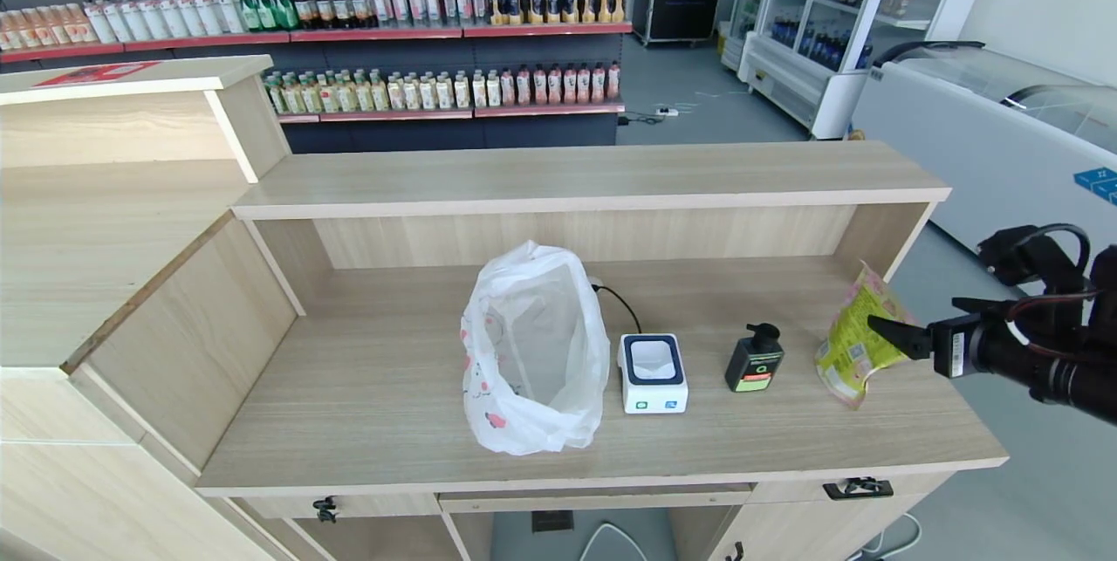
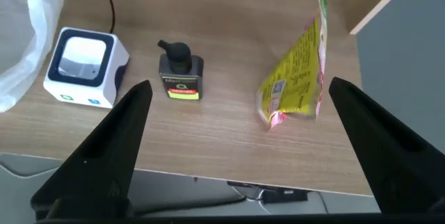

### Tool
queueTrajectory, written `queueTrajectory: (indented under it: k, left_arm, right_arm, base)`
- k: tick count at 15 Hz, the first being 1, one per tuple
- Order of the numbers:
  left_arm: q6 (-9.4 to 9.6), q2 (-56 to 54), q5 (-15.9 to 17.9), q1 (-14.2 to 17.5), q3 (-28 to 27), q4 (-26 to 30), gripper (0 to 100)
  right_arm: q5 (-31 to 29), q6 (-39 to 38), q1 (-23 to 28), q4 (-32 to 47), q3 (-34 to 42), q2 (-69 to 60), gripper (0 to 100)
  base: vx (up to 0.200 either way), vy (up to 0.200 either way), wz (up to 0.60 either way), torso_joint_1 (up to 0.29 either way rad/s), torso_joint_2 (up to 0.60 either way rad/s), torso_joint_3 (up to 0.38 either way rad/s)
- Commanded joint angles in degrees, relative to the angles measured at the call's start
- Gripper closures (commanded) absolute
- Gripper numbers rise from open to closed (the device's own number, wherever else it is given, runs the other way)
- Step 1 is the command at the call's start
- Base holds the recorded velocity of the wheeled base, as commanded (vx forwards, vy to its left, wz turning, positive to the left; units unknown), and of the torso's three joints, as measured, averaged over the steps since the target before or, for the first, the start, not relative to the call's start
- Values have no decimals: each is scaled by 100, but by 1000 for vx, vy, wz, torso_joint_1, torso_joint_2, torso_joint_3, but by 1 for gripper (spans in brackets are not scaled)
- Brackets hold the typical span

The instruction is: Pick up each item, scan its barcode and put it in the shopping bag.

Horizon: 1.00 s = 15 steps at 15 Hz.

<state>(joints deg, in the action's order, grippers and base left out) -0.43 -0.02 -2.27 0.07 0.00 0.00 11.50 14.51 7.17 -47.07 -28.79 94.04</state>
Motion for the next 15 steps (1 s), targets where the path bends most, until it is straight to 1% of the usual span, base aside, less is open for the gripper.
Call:
queueTrajectory:
  k: [1,3,8,9,11,13,14,15]
  left_arm:
    - [-1,2,-2,1,0,0,0]
    - [-1,2,-2,1,0,0,0]
    - [-1,2,-2,1,0,0,0]
    - [-1,2,-2,1,0,0,0]
    - [-1,2,-2,1,0,0,0]
    - [-1,2,-2,1,0,0,0]
    - [-1,2,-2,1,0,0,0]
    - [-1,2,-2,1,0,0,0]
  right_arm:
    - [151,175,224,-198,234,879,0]
    - [248,342,232,-206,216,1134,0]
    - [239,369,232,-382,137,1600,0]
    - [265,562,276,-400,190,1688,0]
    - [749,1230,522,-514,146,1908,0]
    - [872,1265,531,-672,84,2048,0]
    - [986,1160,531,-1006,-21,2259,0]
    - [1030,1151,540,-1094,-74,2338,0]
  base:
    - [0,0,0,0,0,0]
    - [0,0,0,0,0,0]
    - [0,0,0,0,0,0]
    - [0,0,0,0,0,0]
    - [0,0,0,0,0,0]
    - [0,0,0,0,0,0]
    - [0,0,0,0,0,0]
    - [0,0,0,0,0,0]
